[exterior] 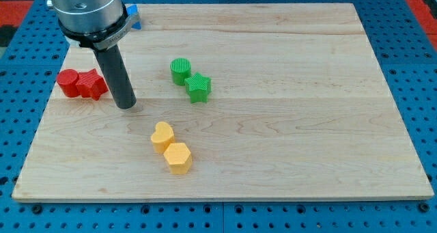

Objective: Move the yellow heart to the bottom of the red star

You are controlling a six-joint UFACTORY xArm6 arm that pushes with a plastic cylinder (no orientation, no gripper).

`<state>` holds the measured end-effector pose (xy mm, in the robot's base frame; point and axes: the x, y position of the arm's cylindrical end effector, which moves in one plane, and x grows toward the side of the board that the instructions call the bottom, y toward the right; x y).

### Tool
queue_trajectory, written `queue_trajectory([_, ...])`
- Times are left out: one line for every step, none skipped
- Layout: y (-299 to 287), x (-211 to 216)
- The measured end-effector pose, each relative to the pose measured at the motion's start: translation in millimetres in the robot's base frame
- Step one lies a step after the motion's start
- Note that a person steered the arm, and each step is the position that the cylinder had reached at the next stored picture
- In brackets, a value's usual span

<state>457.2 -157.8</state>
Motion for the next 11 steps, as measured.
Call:
queue_trajectory([6.8,6.1])
queue_trajectory([6.9,7.2])
queue_trajectory([1.9,18.6])
queue_trajectory([-1.9,49.8])
queue_trajectory([-1.8,79.8])
queue_trajectory([11.7,116.8])
queue_trajectory([66.3,147.9])
queue_trajectory([116.7,156.7])
queue_trajectory([124.7,137.0])
queue_trajectory([117.3,101.7])
queue_trajectory([112.9,75.8])
